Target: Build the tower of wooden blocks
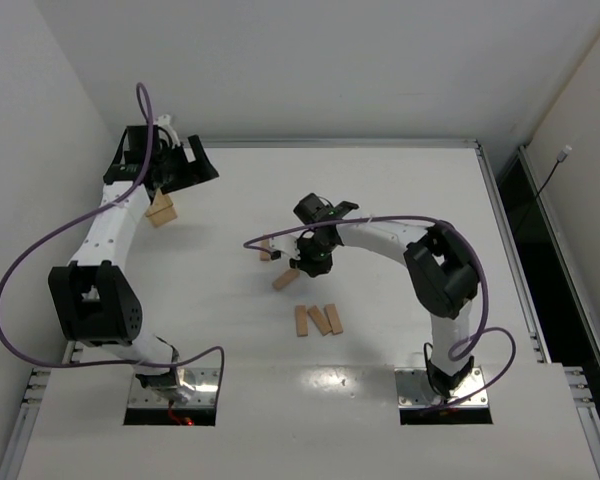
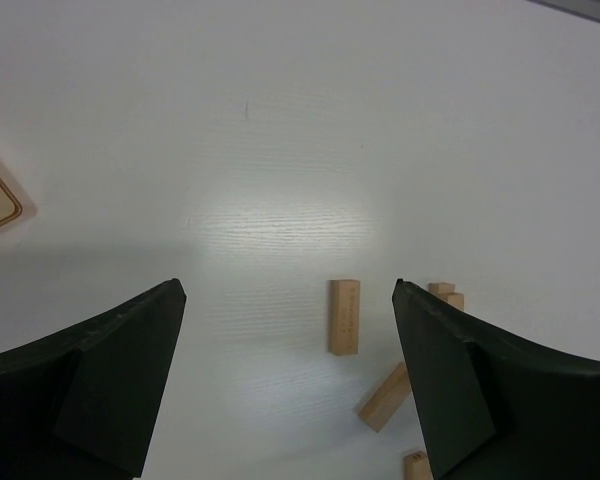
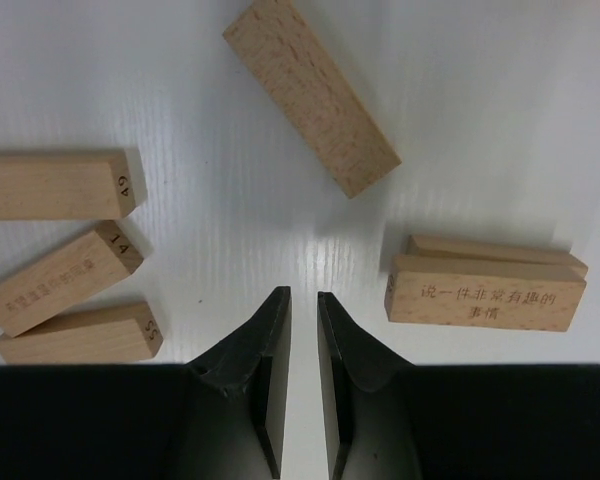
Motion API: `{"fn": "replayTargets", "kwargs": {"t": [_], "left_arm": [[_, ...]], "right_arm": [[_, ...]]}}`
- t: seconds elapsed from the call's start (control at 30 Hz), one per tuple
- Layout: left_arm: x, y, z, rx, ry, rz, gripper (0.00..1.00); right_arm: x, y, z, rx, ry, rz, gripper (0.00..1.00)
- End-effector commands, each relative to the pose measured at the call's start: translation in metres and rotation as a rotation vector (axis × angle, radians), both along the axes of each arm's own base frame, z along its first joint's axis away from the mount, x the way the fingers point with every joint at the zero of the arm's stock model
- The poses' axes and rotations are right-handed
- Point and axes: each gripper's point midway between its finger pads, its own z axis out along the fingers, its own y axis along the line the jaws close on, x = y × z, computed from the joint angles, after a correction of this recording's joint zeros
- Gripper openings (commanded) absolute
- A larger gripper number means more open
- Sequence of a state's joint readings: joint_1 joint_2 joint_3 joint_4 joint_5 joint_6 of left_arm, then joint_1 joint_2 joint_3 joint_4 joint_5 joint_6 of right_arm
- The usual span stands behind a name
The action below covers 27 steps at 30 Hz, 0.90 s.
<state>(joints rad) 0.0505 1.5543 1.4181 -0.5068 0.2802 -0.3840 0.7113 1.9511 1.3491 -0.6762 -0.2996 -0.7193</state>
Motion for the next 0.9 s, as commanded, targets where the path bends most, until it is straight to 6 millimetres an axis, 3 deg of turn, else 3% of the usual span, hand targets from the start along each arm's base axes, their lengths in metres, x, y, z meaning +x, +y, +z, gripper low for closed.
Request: {"fn": "replayTargets", "kwargs": {"t": [0.0,0.13,0.87], "left_arm": [[0.011,0.000,0.015,-0.025,-0.042,-0.010,0.82],[0.012,0.002,0.011,-0.031,-0.033,-0.008,0.82],[0.008,-0.001,0.000,-0.069,-0.010,-0.019,0.80]], "right_arm": [[0.004,0.011,0.005,0.015,-0.012,0.049,0.14],[0.002,0.009,-0.002,-0.004,0.008,0.057,0.14],[0.011,0.009,-0.010,-0.023,0.016,0.045,0.36]]}}
